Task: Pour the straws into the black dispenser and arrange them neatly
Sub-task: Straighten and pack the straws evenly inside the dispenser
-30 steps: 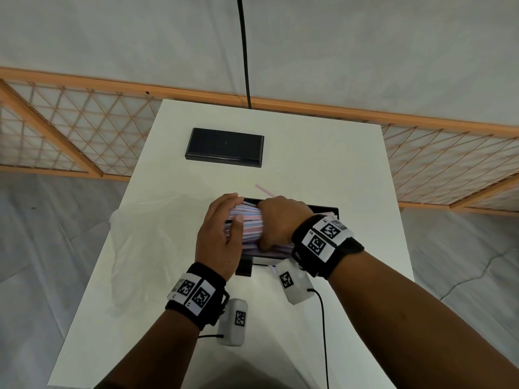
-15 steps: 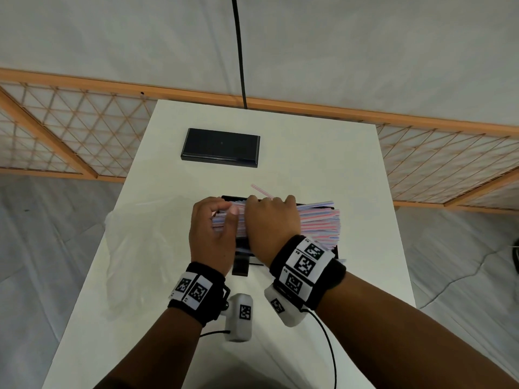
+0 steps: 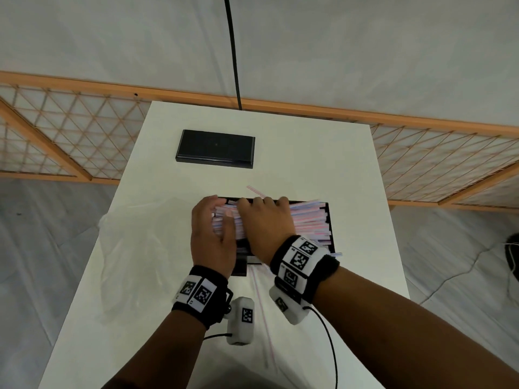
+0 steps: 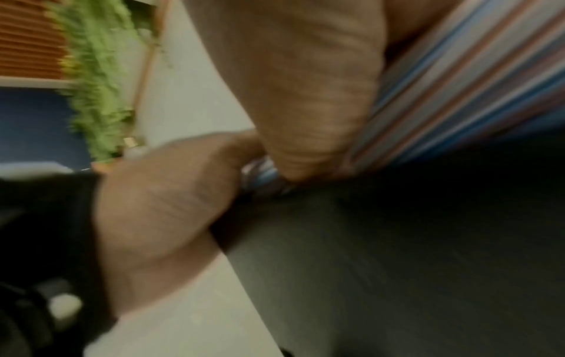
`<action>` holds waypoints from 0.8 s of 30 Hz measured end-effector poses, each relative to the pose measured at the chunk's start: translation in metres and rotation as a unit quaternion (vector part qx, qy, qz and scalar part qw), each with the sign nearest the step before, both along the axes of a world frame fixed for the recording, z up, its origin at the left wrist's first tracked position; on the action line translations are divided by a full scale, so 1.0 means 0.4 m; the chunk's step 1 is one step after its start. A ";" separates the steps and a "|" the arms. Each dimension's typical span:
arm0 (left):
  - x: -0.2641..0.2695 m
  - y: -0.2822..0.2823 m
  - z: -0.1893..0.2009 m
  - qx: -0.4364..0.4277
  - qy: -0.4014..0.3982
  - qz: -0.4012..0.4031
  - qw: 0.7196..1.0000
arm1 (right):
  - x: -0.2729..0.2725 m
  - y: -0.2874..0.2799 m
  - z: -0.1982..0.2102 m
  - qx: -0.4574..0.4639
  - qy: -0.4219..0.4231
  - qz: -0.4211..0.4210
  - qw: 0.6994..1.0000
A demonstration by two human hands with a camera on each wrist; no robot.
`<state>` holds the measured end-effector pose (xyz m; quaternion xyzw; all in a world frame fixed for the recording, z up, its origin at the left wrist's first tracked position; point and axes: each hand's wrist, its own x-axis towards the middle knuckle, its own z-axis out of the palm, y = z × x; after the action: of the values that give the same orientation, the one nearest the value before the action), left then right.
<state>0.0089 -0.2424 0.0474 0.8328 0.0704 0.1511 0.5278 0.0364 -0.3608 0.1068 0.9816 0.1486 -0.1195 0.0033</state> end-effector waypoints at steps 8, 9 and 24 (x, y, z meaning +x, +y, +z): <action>0.017 0.002 0.009 0.187 0.032 -0.094 0.977 | 0.003 -0.075 -0.085 0.200 0.025 -0.008 0.980; 0.023 0.003 0.013 0.183 0.041 -0.101 0.977 | 0.005 -0.082 -0.087 0.230 0.034 -0.004 0.973; 0.060 0.020 0.026 0.228 -0.004 -0.138 0.964 | 0.010 -0.219 0.015 0.470 -0.005 -0.080 0.879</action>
<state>0.0328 -0.2344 0.0576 0.9321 -0.0838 0.0919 0.3401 0.0404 -0.4484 0.1128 0.8769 0.1087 -0.0309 -0.4672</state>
